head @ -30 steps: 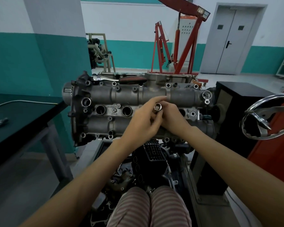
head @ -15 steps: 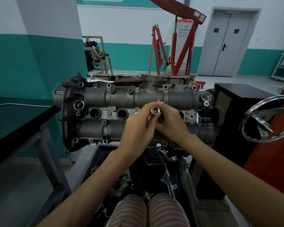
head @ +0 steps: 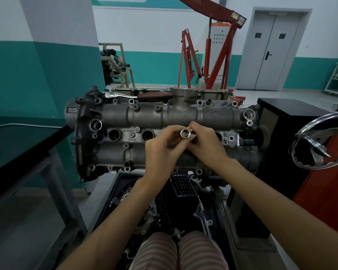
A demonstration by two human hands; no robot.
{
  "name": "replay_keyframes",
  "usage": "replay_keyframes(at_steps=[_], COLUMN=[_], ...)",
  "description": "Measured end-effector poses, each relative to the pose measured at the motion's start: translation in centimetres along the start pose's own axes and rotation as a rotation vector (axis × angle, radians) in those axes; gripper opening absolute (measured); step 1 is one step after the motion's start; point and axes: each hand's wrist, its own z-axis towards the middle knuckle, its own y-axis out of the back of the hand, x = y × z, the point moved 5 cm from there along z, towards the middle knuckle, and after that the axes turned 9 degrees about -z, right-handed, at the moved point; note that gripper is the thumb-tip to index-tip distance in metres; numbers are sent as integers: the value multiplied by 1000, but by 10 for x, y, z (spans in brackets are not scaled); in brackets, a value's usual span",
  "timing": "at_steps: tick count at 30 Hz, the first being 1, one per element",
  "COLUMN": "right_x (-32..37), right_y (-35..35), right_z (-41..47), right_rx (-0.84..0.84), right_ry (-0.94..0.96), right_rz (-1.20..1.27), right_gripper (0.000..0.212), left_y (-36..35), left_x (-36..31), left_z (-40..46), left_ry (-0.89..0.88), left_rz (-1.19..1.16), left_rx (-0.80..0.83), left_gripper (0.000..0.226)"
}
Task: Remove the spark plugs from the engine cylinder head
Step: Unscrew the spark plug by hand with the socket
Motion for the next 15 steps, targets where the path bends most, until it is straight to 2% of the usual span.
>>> replay_keyframes(at_steps=[2,4,7,10,13,15], right_x=[2,2,6,7,7,5], right_y=[-1,-2,0,1,-3,-5], right_z=[1,2,4,4,1,1], right_rx=[27,46,53,29,51,53], right_ry=[17,19,51,69,101,100], right_rz=[28,91,124,120,57,35], right_gripper=[19,15,24,34,17,26], left_y=[0,-2,-4,-2,2,3], left_x=[-3,-6,-3,-1,1,-1], left_z=[3,3,2,2,3,4], left_ry=[1,-62,-72,-97,-99,-93], left_rz=[11,120,149,174,162,162], left_rx=[33,153,251,178,62,-5], left_gripper=[16,26,40,31,21,15])
